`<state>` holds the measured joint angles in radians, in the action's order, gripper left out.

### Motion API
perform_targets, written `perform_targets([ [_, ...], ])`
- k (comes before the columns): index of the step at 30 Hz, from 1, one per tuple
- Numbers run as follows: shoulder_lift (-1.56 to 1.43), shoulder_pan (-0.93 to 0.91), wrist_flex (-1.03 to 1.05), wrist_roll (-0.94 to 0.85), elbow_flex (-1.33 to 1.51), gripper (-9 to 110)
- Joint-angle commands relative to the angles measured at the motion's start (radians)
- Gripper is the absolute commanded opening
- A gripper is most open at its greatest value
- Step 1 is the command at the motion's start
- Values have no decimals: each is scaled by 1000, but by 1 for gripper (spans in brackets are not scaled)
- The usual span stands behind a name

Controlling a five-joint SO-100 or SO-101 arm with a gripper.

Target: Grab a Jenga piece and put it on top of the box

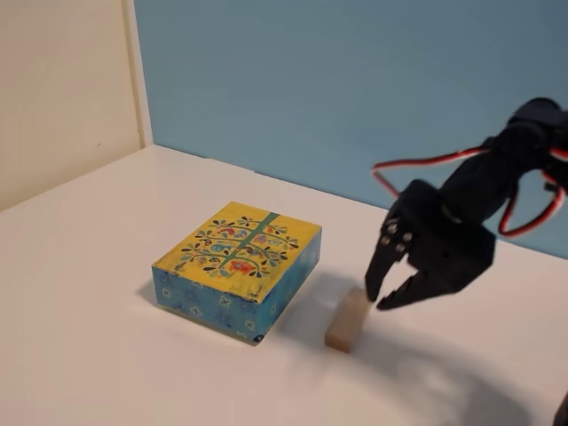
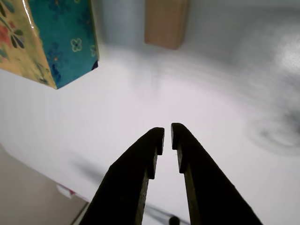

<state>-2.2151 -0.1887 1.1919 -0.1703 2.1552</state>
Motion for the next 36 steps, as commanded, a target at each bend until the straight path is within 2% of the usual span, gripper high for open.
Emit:
perform_targets([
  [1, 3, 37, 5, -20, -41, 0],
  [13, -5, 101, 9, -75, -95, 0],
  [36, 163, 37, 9, -86, -193, 0],
])
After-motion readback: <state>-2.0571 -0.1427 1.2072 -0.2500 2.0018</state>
